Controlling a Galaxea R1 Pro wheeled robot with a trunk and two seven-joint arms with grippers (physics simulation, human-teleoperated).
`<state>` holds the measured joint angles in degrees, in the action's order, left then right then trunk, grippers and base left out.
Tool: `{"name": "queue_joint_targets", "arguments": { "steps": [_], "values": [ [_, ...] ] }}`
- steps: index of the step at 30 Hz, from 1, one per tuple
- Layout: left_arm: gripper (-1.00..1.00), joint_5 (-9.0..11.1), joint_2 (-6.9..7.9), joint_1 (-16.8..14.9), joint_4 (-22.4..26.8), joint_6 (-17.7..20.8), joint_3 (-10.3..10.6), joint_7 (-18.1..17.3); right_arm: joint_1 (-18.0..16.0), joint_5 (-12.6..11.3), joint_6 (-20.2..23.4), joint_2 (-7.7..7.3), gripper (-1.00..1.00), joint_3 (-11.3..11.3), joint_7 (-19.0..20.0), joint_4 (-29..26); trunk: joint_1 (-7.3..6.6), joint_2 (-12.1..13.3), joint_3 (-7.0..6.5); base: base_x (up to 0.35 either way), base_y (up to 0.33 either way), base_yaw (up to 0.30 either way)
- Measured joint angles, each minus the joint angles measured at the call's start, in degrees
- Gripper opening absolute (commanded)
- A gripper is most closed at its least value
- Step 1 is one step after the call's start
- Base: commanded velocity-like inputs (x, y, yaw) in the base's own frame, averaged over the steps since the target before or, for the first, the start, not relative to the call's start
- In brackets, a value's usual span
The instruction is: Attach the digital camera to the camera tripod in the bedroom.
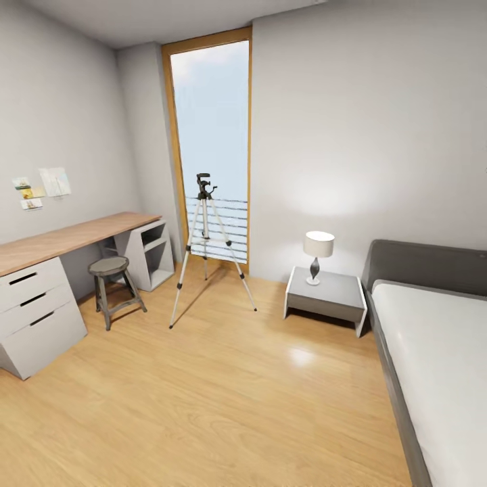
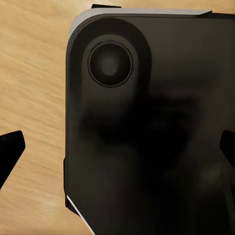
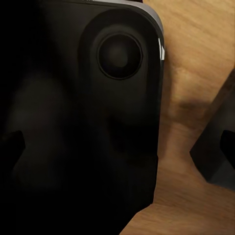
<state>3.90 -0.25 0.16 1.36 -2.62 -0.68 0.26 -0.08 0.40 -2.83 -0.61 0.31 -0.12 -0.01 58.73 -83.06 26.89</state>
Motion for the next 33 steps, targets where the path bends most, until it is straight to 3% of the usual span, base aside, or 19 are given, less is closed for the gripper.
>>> {"name": "queue_joint_targets", "arguments": {
  "steps": [8, 23, 33],
  "values": [
    [1.00, 0.00, 0.00, 0.00, 0.00, 0.00, 0.00, -0.02, 0.00, -0.03, -0.08, 0.07, 1.00, -0.07, -0.04, 0.00, 0.00, 0.00, 0.00, -0.004, 0.000, -0.050],
    [1.00, 0.00, 0.00, 0.00, 0.01, 0.04, 0.00, -0.02, 0.00, -0.08, -0.08, 0.23, 1.00, -0.08, -0.04, 0.02, 0.00, 0.00, 0.00, 0.000, 0.000, -0.204],
    [1.00, 0.00, 0.00, 0.00, -0.01, 0.03, 0.00, -0.01, 0.00, -0.08, -0.02, 0.13, 1.00, -0.07, 0.00, 0.01, 0.00, 0.00, 0.00, 0.000, 0.000, -0.056]
  ]
}}
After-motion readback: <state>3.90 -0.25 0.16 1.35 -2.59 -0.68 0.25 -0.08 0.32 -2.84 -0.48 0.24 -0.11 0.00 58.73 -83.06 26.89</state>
